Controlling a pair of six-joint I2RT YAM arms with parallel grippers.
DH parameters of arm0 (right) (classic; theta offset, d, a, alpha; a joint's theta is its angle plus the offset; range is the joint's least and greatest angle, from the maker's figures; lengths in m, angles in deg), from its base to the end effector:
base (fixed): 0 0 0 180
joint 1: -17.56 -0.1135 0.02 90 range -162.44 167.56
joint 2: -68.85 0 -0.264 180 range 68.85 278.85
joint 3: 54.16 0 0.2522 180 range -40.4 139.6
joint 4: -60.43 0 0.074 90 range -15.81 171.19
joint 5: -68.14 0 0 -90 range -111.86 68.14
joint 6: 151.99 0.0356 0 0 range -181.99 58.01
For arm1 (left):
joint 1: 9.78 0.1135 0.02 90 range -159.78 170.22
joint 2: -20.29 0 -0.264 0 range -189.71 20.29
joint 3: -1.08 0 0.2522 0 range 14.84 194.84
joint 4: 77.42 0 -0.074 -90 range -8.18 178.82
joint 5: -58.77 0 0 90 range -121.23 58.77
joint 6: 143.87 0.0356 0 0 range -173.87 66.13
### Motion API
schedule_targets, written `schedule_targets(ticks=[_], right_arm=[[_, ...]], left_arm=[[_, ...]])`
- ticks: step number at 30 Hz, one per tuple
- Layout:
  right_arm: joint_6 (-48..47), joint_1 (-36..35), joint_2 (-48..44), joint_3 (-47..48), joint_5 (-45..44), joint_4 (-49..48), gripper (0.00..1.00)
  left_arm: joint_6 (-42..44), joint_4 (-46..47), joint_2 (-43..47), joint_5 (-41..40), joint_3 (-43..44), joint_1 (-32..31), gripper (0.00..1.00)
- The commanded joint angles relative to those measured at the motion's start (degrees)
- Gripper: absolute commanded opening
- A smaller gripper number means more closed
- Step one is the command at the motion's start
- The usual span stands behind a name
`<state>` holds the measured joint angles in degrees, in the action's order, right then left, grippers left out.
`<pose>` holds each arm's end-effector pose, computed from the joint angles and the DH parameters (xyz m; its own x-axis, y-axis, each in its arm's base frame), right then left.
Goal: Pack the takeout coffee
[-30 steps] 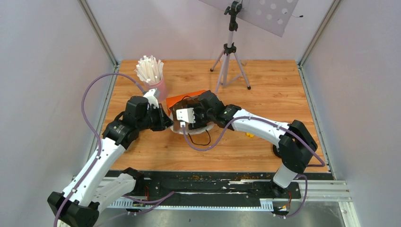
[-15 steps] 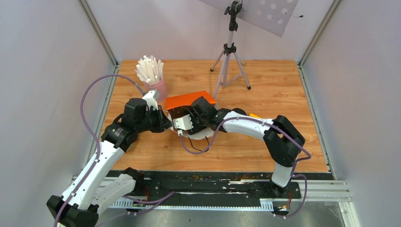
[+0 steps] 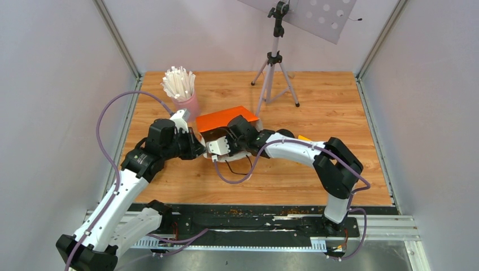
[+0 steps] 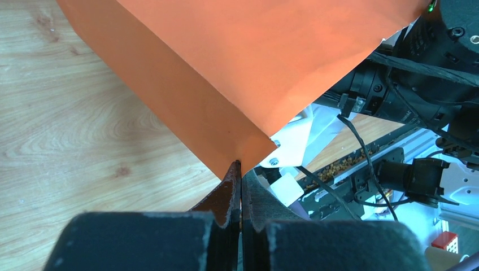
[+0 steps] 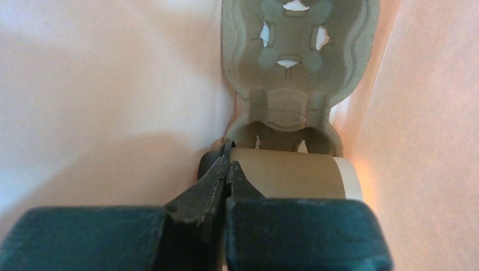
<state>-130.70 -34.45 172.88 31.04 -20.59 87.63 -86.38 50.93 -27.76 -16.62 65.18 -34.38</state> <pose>0.2448 0.3148 0.2094 0.5821 -0.7680 -0.2669 -0.7023 -0.3095 -0.6411 0.1545 -0.0806 0.3164 -0.7631 -0.2226 -0.6068 0.2125 0.8002 -0.5608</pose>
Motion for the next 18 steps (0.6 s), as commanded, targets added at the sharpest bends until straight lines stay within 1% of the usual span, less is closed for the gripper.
schedule_targets(ticks=[1, 5, 13, 18], right_arm=[[-0.14, -0.02, -1.72, -1.31, -0.81, -2.83, 0.00], [1.13, 0.31, -4.90, -2.75, 2.37, -4.46, 0.00], [4.47, 1.25, -10.94, -4.89, 10.42, -1.98, 0.00], [6.09, 2.04, -12.15, -6.18, 11.92, -2.43, 0.01]], left_arm=[[-0.79, 1.85, 0.77, 1.76, 0.74, 0.17, 0.00], [-0.80, 1.63, 0.94, 1.22, 0.37, 0.17, 0.00], [-0.28, 1.47, 0.34, 0.44, 0.64, 0.17, 0.00], [-0.24, 1.59, 0.46, 0.46, 0.80, 0.17, 0.00]])
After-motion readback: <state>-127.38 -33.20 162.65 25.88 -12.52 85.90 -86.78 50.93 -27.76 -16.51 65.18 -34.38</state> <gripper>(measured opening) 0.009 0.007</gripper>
